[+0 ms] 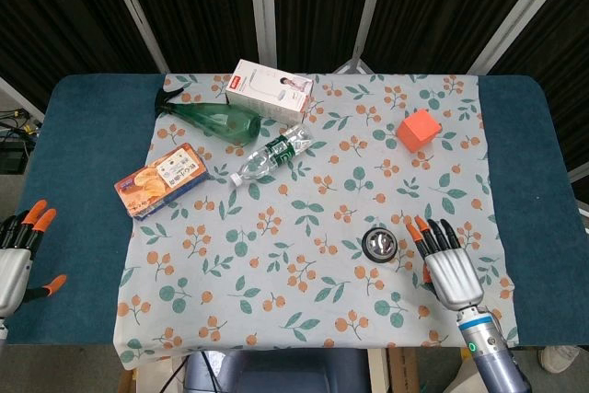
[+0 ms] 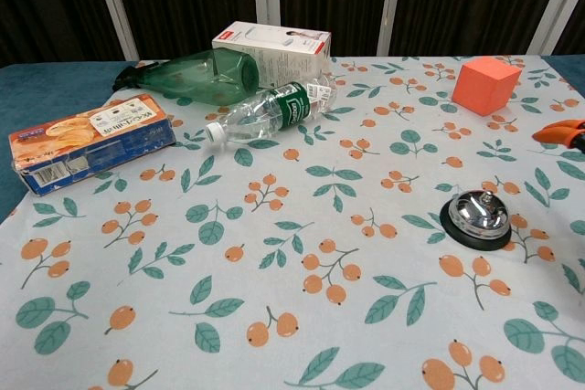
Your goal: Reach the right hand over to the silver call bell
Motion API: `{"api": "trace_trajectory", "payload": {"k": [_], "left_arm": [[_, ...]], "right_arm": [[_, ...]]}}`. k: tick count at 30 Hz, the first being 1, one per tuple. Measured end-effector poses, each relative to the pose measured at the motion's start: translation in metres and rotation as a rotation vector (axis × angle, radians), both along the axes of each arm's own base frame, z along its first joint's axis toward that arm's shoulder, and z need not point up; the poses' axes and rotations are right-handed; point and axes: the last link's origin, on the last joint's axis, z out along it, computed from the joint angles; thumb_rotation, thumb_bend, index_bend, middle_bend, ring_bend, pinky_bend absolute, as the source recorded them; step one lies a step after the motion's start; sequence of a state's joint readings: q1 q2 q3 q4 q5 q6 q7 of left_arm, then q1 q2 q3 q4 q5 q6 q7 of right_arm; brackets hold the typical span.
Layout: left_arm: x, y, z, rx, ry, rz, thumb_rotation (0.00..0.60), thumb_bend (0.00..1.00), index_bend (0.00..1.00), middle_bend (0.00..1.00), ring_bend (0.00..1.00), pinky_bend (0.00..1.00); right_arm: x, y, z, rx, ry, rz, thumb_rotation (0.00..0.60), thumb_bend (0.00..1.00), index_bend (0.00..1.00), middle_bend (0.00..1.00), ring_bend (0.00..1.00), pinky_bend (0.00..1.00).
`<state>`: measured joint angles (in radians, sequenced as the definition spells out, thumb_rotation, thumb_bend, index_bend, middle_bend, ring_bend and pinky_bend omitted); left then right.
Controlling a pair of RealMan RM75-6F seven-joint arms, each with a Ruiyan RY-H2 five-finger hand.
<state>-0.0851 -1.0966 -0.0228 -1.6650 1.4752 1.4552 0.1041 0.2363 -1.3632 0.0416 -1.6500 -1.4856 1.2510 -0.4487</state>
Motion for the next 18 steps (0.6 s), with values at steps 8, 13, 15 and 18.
{"api": "trace_trajectory", "payload": {"k": [8,13,15,18], "left_arm": [[0.000,0.001,0.000,-0.003,-0.002,0.004,0.600,0.01,0.00,0.00,0.00,0.00],[0.000,0.001,0.000,-0.003,-0.004,0.003,0.600,0.01,0.00,0.00,0.00,0.00],[0.000,0.001,0.000,-0.003,-0.003,0.003,0.600,0.01,0.00,0.00,0.00,0.00],[0.000,0.001,0.000,-0.004,-0.004,0.004,0.600,0.01,0.00,0.00,0.00,0.00]], "right_arm": [[0.012,-0.005,-0.026,0.046,0.001,0.006,0.600,0.97,0.00,0.00,0.00,0.00],[0.017,-0.006,-0.037,0.068,0.002,0.009,0.600,0.97,0.00,0.00,0.00,0.00],[0.017,-0.006,-0.041,0.076,0.005,0.004,0.600,0.97,0.00,0.00,0.00,0.00],[0.016,-0.005,-0.045,0.086,0.018,0.002,0.600,0.97,0.00,0.00,0.00,0.00]]}}
